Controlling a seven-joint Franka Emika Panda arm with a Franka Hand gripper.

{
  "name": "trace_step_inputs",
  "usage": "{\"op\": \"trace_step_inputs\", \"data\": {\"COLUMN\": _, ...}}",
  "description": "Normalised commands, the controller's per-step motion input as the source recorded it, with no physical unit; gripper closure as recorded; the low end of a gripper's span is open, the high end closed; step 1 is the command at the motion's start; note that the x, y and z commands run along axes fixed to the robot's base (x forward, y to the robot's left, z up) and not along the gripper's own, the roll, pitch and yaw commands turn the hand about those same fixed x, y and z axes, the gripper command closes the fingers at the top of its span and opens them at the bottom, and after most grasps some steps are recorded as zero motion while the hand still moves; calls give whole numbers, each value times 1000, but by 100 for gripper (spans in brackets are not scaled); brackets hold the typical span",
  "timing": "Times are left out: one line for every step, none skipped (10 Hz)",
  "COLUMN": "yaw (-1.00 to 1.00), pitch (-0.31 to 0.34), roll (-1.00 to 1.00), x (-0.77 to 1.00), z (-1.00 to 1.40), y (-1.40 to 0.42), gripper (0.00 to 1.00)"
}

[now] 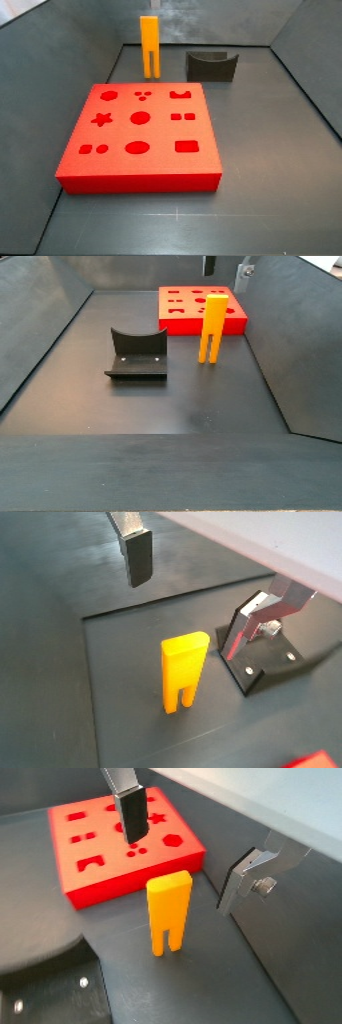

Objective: Pick up the square-circle object. Move up. Rotate the square-circle object. Move to above the board. Insert the square-circle object.
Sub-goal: Rotate the square-circle object.

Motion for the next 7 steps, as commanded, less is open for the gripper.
{"op": "trace_step_inputs", "data": {"yaw": 1000, "pitch": 11, "roll": -4, "x": 47, "z": -40, "y": 7, "gripper": 0}}
{"op": "trace_step_inputs", "data": {"yaw": 1000, "pitch": 11, "roll": -4, "x": 47, "z": -39, "y": 7, "gripper": 0}}
{"op": "trace_step_inputs", "data": {"yaw": 1000, "pitch": 12, "roll": -5, "x": 48, "z": -38, "y": 6, "gripper": 0}}
{"op": "trace_step_inputs", "data": {"yaw": 1000, "pitch": 13, "roll": -5, "x": 48, "z": -37, "y": 6, "gripper": 0}}
{"op": "trace_step_inputs", "data": {"yaw": 1000, "pitch": 14, "roll": -5, "x": 48, "z": -37, "y": 5, "gripper": 0}}
{"op": "trace_step_inputs", "data": {"yaw": 1000, "pitch": 15, "roll": -6, "x": 48, "z": -37, "y": 5, "gripper": 0}}
{"op": "trace_step_inputs", "data": {"yaw": 1000, "pitch": 17, "roll": -6, "x": 48, "z": -36, "y": 5, "gripper": 0}}
